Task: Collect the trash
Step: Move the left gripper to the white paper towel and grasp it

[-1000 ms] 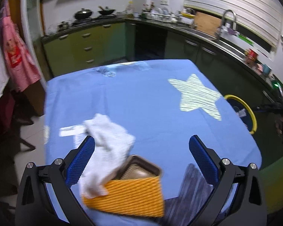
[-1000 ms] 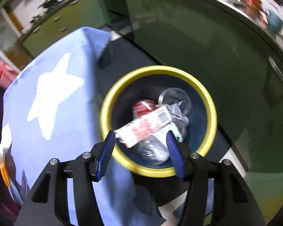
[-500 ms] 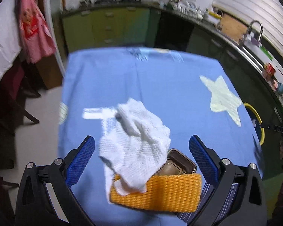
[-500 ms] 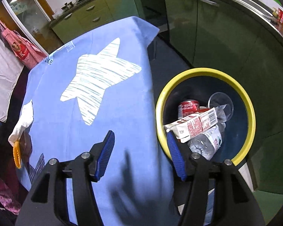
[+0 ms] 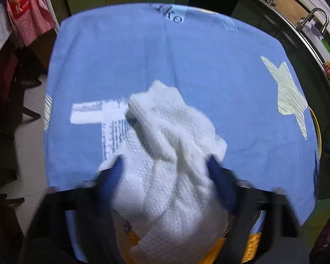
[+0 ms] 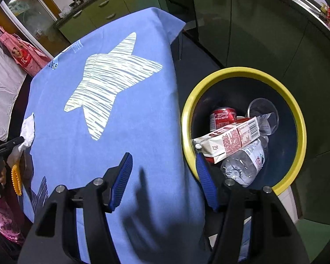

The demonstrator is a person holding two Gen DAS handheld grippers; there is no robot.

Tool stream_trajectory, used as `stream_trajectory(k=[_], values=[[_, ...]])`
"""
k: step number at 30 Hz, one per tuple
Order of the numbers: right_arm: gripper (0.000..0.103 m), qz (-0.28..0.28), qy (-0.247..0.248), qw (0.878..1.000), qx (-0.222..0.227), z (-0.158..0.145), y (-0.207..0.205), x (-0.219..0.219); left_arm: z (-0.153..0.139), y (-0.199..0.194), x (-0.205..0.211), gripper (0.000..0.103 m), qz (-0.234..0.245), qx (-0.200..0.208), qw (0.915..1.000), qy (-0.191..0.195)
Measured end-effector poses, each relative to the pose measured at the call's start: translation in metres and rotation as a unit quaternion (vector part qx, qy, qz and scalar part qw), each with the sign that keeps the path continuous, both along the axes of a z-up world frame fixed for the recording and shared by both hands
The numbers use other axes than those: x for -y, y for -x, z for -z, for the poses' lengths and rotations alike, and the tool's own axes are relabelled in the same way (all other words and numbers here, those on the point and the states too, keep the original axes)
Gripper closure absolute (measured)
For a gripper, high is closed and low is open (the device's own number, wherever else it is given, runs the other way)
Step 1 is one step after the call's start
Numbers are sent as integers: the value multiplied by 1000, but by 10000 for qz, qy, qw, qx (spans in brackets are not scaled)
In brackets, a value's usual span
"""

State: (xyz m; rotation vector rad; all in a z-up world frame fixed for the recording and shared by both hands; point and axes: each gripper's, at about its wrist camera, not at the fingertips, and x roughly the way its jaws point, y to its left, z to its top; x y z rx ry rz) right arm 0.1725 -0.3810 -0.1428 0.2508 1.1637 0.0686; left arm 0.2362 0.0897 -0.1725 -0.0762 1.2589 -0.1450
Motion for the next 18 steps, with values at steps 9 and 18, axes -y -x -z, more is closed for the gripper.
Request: stream_trajectory(k=[9, 18], values=[[46, -137, -19, 9999, -25, 3, -4, -12, -14, 7, 1, 94, 167, 319, 9991, 246], [43, -64, 46, 10000, 56, -4, 5, -8, -82, 22, 21, 95, 534, 1141, 9920, -109]])
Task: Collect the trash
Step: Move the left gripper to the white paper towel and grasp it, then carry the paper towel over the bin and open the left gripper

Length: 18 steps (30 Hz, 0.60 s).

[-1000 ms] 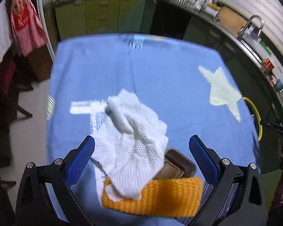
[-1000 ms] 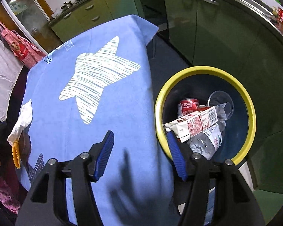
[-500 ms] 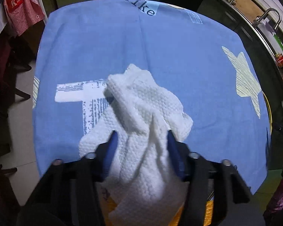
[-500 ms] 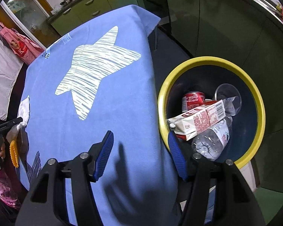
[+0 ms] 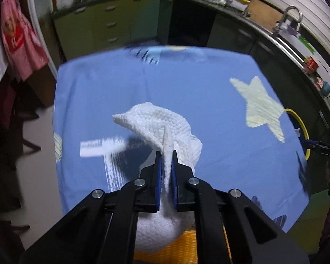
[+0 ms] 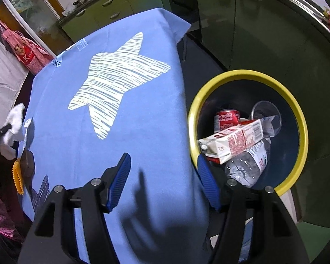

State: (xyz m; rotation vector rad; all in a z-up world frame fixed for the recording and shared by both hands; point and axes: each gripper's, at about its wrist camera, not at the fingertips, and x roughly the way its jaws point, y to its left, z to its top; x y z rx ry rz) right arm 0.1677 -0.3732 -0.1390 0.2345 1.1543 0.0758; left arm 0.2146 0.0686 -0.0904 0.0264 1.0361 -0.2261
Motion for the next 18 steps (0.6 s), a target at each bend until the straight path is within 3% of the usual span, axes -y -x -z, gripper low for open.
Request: stream_trajectory(k=[5, 10, 18], values=[[43, 127, -26, 9999, -18, 2, 12, 11, -32, 4, 21, 95, 289, 282, 9992, -10], [43, 331, 59, 9994, 57, -2, 32, 26, -57, 3, 66, 95, 819, 443, 9956, 25], [40, 937, 329, 9944, 368, -16, 85, 67, -73, -7, 170, 94, 1894, 410, 9806, 284]])
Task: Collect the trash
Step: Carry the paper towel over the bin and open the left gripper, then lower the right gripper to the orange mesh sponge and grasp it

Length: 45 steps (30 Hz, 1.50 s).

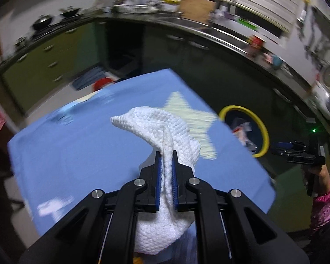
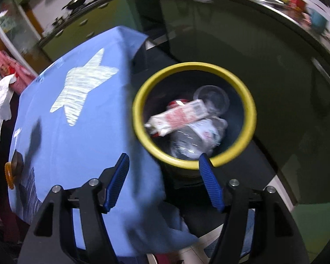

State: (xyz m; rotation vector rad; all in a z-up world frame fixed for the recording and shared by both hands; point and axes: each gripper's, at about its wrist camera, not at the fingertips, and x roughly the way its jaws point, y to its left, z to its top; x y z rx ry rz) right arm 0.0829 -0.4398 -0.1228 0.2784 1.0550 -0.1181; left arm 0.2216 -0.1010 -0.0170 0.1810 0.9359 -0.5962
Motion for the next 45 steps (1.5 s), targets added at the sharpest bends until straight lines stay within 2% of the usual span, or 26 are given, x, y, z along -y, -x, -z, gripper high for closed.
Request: stream_trajectory(k=[5, 11, 17, 21, 22, 24, 25, 26, 29, 33, 35, 37, 40, 44, 45], values=[[40, 309, -20, 9995, 84, -2, 27, 24, -1, -4, 89, 94, 848, -127, 9963, 66], [40, 564, -164, 9982, 123, 5, 49, 51, 9, -9, 202, 94, 1678, -365, 9851, 119], [40, 791, -284, 9964, 114, 12, 67, 72, 34, -23, 292, 94, 2017, -651, 9773, 73], [40, 893, -354, 9953, 82, 18, 75, 82, 71, -37, 339, 94, 2052, -1057, 9730, -38], [40, 907, -370, 9952, 75, 19, 76, 84, 81, -39, 347, 89, 2030, -1075, 9732, -77], [40, 920, -399, 9949, 58, 21, 76, 85, 97, -45, 362, 73, 1988, -1103, 9737, -158], [38, 925, -418, 9948, 51, 22, 76, 85, 105, -48, 368, 52, 1951, -1124, 9741, -202], [38, 918, -429, 9948, 45, 23, 76, 84, 111, -51, 372, 36, 1926, -1147, 9743, -222], [36, 844, -451, 9954, 27, 24, 74, 79, 117, -51, 372, 34, 1902, -1262, 9732, -279], [36, 735, -421, 9964, 40, 21, 73, 72, 92, -37, 344, 31, 1971, -1256, 9723, -56], [36, 714, -421, 9965, 63, 19, 72, 69, 67, -24, 314, 20, 1947, -1025, 9754, 137], [36, 679, -440, 9967, 81, 20, 71, 66, 46, -12, 283, 15, 1883, -813, 9781, 344], [36, 509, -442, 9977, 42, 20, 64, 53, 18, 6, 232, 13, 1699, -430, 9831, 522], [36, 69, -343, 9994, 28, 13, 49, 24, -13, 22, 147, 10, 1217, 91, 9891, 823], [36, -29, -312, 9995, 38, 10, 45, 17, -21, 25, 114, 9, 988, 205, 9898, 1001]])
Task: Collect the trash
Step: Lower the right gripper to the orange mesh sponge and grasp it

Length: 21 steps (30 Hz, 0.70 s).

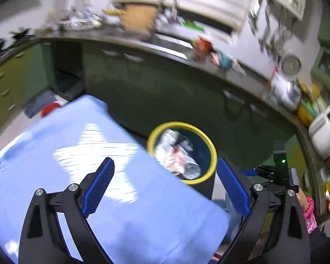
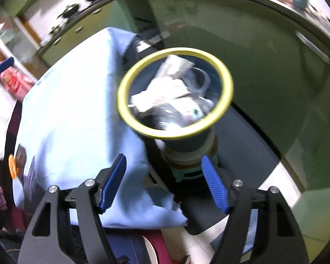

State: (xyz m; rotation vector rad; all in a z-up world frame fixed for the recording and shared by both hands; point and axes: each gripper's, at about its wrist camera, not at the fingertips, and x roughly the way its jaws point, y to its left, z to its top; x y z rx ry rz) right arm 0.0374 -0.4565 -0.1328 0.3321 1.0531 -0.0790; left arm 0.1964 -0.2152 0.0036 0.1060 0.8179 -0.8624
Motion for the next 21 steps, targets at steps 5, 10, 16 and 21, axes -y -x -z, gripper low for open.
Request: stream_trajectory(k=[5, 10, 16, 21], values=[[36, -990, 148, 9949, 137, -18, -26, -68, -18, 1, -119, 7, -1125, 159, 9931, 306], [36, -2428, 109, 9693, 380, -29, -56, -165, -20, 25, -224, 5, -2366, 561, 9699, 130], [36, -4452, 21, 8917, 818, -42, -72, -296, 5, 59, -316, 5, -3378, 416, 9403, -20], [36, -5667, 165, 8178, 988, -50, -74, -387, 24, 84, -370, 5, -4018, 303, 9152, -14]])
